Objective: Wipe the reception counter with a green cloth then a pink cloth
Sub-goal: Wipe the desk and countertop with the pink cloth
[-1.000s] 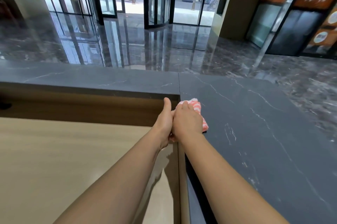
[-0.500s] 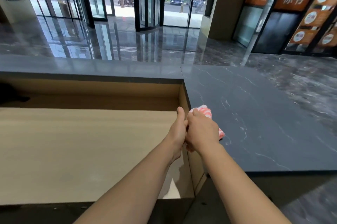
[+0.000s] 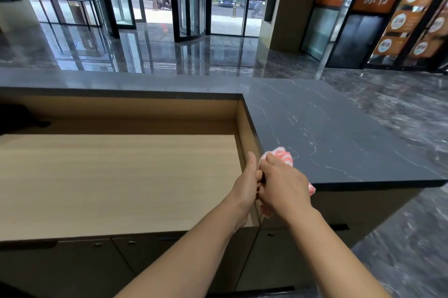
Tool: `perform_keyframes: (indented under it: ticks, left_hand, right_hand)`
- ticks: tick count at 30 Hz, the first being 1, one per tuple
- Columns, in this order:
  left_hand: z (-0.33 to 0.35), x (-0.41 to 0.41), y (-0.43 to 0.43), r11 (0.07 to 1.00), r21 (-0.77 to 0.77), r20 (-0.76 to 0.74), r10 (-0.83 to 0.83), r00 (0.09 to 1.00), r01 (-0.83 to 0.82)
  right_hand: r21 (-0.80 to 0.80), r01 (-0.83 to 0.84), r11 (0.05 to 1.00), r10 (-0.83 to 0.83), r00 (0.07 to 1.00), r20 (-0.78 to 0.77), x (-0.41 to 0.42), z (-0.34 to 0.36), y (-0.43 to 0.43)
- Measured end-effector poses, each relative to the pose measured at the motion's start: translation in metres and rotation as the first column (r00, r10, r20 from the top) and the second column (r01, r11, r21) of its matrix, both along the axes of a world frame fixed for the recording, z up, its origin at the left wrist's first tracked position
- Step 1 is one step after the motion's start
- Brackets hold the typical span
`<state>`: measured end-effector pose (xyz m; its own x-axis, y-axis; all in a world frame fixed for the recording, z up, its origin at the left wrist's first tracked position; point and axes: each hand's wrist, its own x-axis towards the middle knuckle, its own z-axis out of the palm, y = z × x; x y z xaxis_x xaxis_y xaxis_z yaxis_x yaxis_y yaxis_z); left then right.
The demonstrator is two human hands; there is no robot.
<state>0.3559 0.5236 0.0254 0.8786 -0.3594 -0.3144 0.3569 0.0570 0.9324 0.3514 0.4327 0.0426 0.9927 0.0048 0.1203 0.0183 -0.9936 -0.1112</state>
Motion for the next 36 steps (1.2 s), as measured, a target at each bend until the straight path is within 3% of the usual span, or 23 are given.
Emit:
perform_keyframes:
  ticks: [4,8,10,13,16,20,23,31,36]
  left_hand:
    - [-0.002,-0.013,0.001,0.998,0.053,0.087,0.017,0.996,-0.022]
    - [-0.01,-0.014,-0.001,0.957,0.242,0.316,0.074,0.946,-0.156]
    - [-0.011,-0.012,0.002,0.876,0.452,0.506,-0.093,0.857,-0.171]
    - [-0.012,-0.007,0.002,0.635,0.699,0.637,-0.345,0.689,-0.328]
    - [-0.012,-0.003,-0.009,0.486,0.738,0.658,-0.367,0.657,-0.467]
    - [-0.014,-0.002,-0.016,0.412,0.732,0.679,-0.507,0.531,-0.543]
    - [-0.007,-0.005,-0.044,0.351,0.742,0.658,-0.545,0.52,-0.572]
    - [-0.003,0.011,-0.182,0.331,0.801,0.586,-0.605,0.54,-0.498]
    - [0.001,0.017,-0.263,0.376,0.785,0.608,-0.62,0.496,-0.492]
  right_hand:
    - [0.051,-0.062,0.997,0.062,0.998,0.006,-0.013,-0.001,-0.005]
    - [0.271,-0.176,0.946,0.203,0.977,-0.072,-0.018,0.006,-0.024]
    - [0.301,-0.22,0.928,0.261,0.96,-0.104,-0.018,0.005,-0.036]
    - [0.249,-0.237,0.939,0.273,0.954,-0.122,-0.011,-0.001,-0.049]
    - [0.251,-0.284,0.925,0.314,0.945,-0.086,-0.005,-0.004,-0.062]
    - [0.262,-0.355,0.897,0.386,0.92,-0.074,-0.001,-0.004,-0.079]
    - [0.265,-0.382,0.885,0.405,0.913,-0.037,0.001,-0.006,-0.106]
    - [0.237,-0.315,0.919,0.328,0.945,-0.015,0.012,-0.016,-0.244]
    - [0.228,-0.233,0.945,0.247,0.968,-0.033,0.014,-0.017,-0.32]
